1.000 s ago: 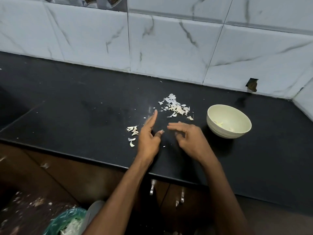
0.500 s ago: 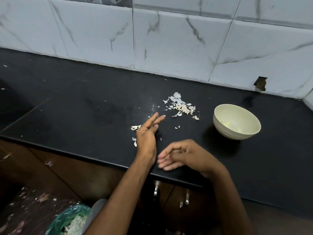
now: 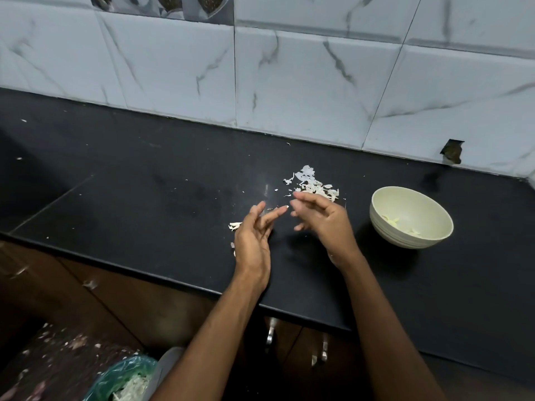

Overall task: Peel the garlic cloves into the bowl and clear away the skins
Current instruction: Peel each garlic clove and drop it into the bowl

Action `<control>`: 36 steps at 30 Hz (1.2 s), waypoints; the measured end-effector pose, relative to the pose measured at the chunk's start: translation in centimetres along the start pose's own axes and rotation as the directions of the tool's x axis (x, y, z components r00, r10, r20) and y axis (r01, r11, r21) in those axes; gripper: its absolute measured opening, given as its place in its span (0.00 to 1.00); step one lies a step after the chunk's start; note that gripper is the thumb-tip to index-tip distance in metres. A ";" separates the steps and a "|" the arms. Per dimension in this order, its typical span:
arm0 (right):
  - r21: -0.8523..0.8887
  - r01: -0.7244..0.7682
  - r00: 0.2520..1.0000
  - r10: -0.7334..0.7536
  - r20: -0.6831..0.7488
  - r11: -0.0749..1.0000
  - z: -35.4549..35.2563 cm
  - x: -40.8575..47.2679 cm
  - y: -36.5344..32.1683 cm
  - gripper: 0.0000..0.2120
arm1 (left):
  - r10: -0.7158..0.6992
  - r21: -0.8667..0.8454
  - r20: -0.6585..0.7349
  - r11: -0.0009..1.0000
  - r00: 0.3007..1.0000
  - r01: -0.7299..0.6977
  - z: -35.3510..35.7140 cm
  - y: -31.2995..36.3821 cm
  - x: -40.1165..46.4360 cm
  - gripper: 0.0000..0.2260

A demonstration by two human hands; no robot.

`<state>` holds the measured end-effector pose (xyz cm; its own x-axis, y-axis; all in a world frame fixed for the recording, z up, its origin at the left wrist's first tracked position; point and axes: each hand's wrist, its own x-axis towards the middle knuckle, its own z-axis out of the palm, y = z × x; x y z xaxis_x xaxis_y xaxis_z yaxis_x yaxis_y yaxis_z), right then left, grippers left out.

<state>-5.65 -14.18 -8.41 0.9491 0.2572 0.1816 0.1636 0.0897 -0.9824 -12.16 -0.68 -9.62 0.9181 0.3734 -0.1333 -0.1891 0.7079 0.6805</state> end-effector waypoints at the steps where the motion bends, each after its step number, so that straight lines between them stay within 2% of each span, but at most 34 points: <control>1: -0.046 0.001 0.999 0.001 0.046 0.999 0.1 -0.1 0.4 0.14 | -0.008 -0.003 -0.002 1.000 1.000 0.008 0.0 -0.1 0.1 0.17; 3: -0.113 0.018 0.997 -0.010 0.076 0.993 0.3 0.2 0.8 0.12 | -0.014 0.014 -0.011 1.000 1.000 0.014 -0.2 -0.2 0.1 0.17; 6: -0.109 0.033 0.999 -0.035 -0.014 0.993 0.4 0.8 0.9 0.09 | 0.007 0.082 0.021 0.997 1.000 -0.008 0.0 -0.4 -0.4 0.19; 8: -0.114 0.066 0.990 -0.079 -0.120 0.991 0.5 0.9 1.0 0.07 | 0.091 0.161 0.021 0.983 0.996 -0.093 0.1 -0.4 -0.8 0.17; 10: -0.251 0.132 0.946 -0.198 -0.257 0.959 -0.2 1.1 1.4 0.06 | 0.225 0.241 -0.014 0.947 0.974 -0.215 0.0 -0.1 -1.4 0.13; 12: -0.482 0.193 0.905 -0.345 -0.250 0.855 -1.1 1.1 1.9 0.10 | 0.379 0.344 -0.041 0.874 0.924 -0.343 -0.1 0.5 -2.4 0.11; 14: -0.686 0.230 0.895 -0.426 -0.129 0.690 -1.4 1.0 2.4 0.15 | 0.498 0.409 -0.055 0.802 0.865 -0.436 -0.4 1.4 -3.4 0.10; 15: -0.760 0.226 0.888 -0.450 -0.096 0.609 -1.3 0.8 2.6 0.13 | 0.542 0.426 -0.063 0.774 0.838 -0.468 -0.9 2.0 -3.7 0.10; 17: -0.850 0.173 0.850 -0.511 -0.125 0.497 -0.9 0.8 2.5 0.08 | 0.597 0.473 -0.071 0.726 0.799 -0.500 -2.3 3.3 -3.2 0.10; 18: -0.877 0.135 0.833 -0.531 -0.152 0.462 -0.8 0.8 2.2 0.08 | 0.603 0.515 -0.063 0.702 0.795 -0.492 -3.2 4.1 -2.5 0.11; 20: -0.911 0.098 0.847 -0.514 -0.135 0.400 -0.5 0.8 2.3 0.07 | 0.574 0.645 -0.012 0.630 0.819 -0.432 -5.5 5.8 -0.7 0.11; 21: -0.927 0.087 0.875 -0.472 -0.105 0.366 -0.4 0.8 2.3 0.10 | 0.534 0.716 0.017 0.583 0.846 -0.382 -6.6 6.4 0.2 0.12; 23: -0.951 0.062 0.923 -0.380 -0.060 0.302 -0.2 0.9 2.5 0.24 | 0.439 0.825 0.048 0.489 0.897 -0.283 -8.2 7.2 1.4 0.15; 24: -0.950 0.068 0.919 -0.389 -0.059 0.305 -0.2 0.7 2.5 0.25 | 0.402 0.860 0.056 0.446 0.914 -0.249 -8.7 7.2 1.8 0.16; 27: -0.917 0.078 0.831 -0.534 -0.156 0.390 -0.4 0.3 2.1 0.12 | 0.363 0.939 0.166 0.226 0.917 -0.259 -8.7 6.6 2.5 0.12; 29: -0.918 0.029 0.806 -0.553 -0.213 0.396 -0.4 0.0 1.9 0.07 | 0.356 0.954 0.194 0.151 0.914 -0.261 -8.3 6.3 2.8 0.09; 30: -0.924 -0.002 0.810 -0.541 -0.226 0.382 -0.3 0.0 1.8 0.07 | 0.358 0.958 0.186 0.142 0.915 -0.250 -8.1 6.2 2.9 0.08; 33: -0.925 -0.053 0.845 -0.477 -0.243 0.376 -0.3 0.2 1.8 0.19 | 0.335 0.972 0.193 0.063 0.922 -0.226 -7.5 6.2 2.9 0.08; 36: -0.912 0.011 0.864 -0.464 -0.197 0.409 -0.2 0.4 2.0 0.16 | 0.314 0.971 0.228 -0.010 0.922 -0.237 -7.2 6.1 2.7 0.05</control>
<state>-4.90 -14.06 -10.27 0.7970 -0.0092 0.6038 0.3232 -0.8382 -0.4393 -13.30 8.95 -11.03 0.8662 0.4297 0.2550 0.1229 -0.6778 0.7249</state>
